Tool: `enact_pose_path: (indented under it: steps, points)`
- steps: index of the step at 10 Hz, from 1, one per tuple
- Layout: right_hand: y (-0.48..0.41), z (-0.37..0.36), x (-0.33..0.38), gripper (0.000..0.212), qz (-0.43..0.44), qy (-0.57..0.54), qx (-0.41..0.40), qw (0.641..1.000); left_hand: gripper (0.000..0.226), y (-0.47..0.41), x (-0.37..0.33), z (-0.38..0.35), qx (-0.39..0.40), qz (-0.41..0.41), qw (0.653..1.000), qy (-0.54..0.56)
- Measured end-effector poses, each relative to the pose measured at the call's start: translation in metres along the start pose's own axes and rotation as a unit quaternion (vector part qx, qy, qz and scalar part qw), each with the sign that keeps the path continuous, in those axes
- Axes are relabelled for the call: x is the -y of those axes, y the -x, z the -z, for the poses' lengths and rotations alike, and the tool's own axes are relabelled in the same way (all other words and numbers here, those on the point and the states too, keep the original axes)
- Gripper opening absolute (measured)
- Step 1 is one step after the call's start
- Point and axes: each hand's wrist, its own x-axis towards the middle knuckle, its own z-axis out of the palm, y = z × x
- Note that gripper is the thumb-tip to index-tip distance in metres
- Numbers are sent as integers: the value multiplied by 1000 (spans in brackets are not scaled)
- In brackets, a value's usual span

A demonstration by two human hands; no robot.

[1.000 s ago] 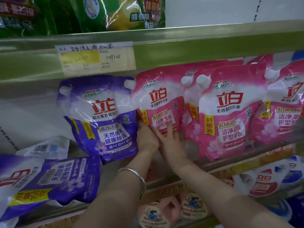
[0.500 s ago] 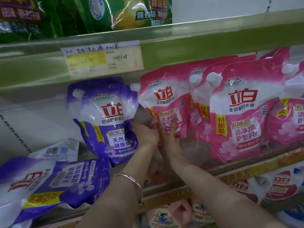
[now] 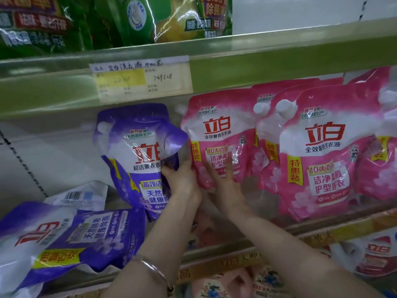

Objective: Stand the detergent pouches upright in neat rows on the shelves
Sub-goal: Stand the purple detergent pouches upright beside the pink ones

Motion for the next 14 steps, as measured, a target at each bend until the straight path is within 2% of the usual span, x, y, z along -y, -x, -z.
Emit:
enact_pose_path:
  steps: [1,2,3,4,5,6,7,8,9,10,11,12,13,14]
  points:
    - [3,6,-1,88,15,23,-4,1000,41,13,-17,-1,-6,32,995,98]
    - [1,10,-1,90,19,55,-9,998,13,12,-16,10,22,68,996,57]
    - [2,12,4,83,12,61,-17,998,19,15,-17,18,46,223,951,210]
    - [7,7,13,71,37,9,-50,998,24,22,-20,26,88,246,949,175]
    - [13,5,25,48,82,-111,-63,988,20,27,-22,38,82,99,992,-19]
    - [21,4,40,34,66,-199,-42,977,19,26,-26,61,53,-84,978,-184]
    - [29,5,55,28,31,-212,-14,977,13,27,-34,86,23,-186,942,-277]
    - [37,5,63,25,22,-194,-31,980,20,22,-42,114,19,-213,895,-392]
    - [53,4,74,20,69,-186,-30,980,26,16,-52,143,9,-188,788,-586]
    - [73,1,93,21,117,-174,7,978,37,20,-63,173,-11,-135,690,-711]
    - [89,-1,114,32,172,-122,11,978,47,23,-70,201,-28,-80,639,-765]
    - [103,-1,138,50,209,-70,64,973,48,22,-79,226,-52,-69,617,-782]
    - [111,-11,165,65,240,-8,93,966,51,20,-92,245,-61,-90,610,-785]
    - [115,-25,188,71,253,42,109,960,58,13,-106,262,-94,-91,602,-788]
